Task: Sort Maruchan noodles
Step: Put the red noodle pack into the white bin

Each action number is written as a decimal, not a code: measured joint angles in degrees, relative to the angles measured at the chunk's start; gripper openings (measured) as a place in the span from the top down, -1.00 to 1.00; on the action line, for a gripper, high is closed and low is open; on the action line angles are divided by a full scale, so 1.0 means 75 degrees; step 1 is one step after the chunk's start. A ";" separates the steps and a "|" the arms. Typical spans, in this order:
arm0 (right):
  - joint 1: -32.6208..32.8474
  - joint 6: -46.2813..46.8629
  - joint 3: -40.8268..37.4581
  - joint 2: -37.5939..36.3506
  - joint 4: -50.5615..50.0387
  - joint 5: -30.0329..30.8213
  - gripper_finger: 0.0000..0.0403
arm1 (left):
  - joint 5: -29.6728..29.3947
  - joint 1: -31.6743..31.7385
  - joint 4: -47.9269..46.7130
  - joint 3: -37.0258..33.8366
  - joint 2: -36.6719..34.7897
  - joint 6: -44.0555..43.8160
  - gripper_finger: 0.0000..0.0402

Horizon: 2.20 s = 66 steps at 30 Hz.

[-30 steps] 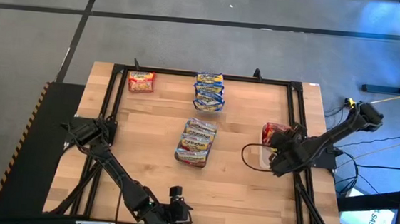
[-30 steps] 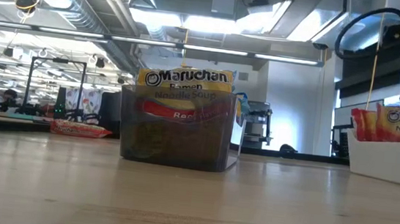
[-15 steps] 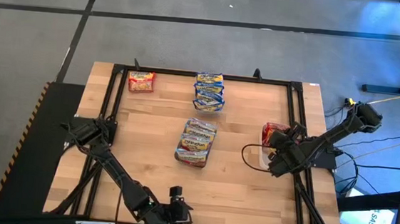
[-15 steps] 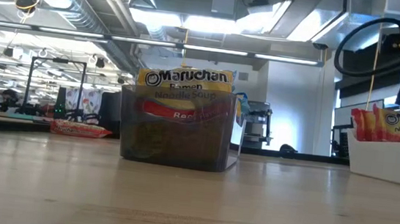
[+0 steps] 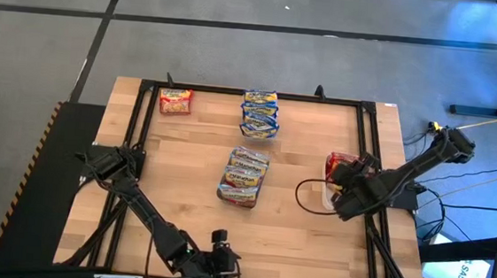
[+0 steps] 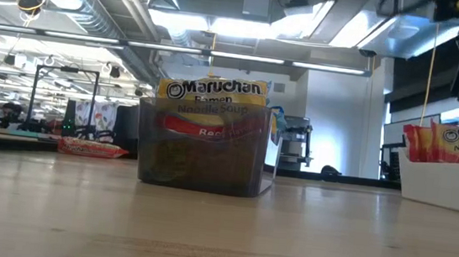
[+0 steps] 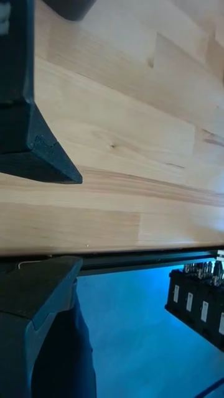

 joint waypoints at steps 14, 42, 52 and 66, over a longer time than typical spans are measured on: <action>0.0906 -0.1471 -0.0275 0.0000 0.5607 0.0966 0.02 | -0.0239 0.0151 -0.3737 0.0012 -0.1671 -0.1098 0.02; 0.1198 -0.4587 -0.2739 0.0003 1.1217 0.2736 0.02 | 0.1075 1.0243 -0.5575 -0.3850 -0.4791 0.1360 0.03; 0.1198 -0.4587 -0.2736 0.0003 1.1210 0.2911 0.02 | 0.2019 1.2886 -0.3617 -0.4004 -0.3719 0.2891 0.52; 0.1198 -0.4613 -0.2732 0.0003 1.1142 0.3118 0.02 | 0.1998 1.2994 -0.3832 -0.4004 -0.2853 0.2998 0.94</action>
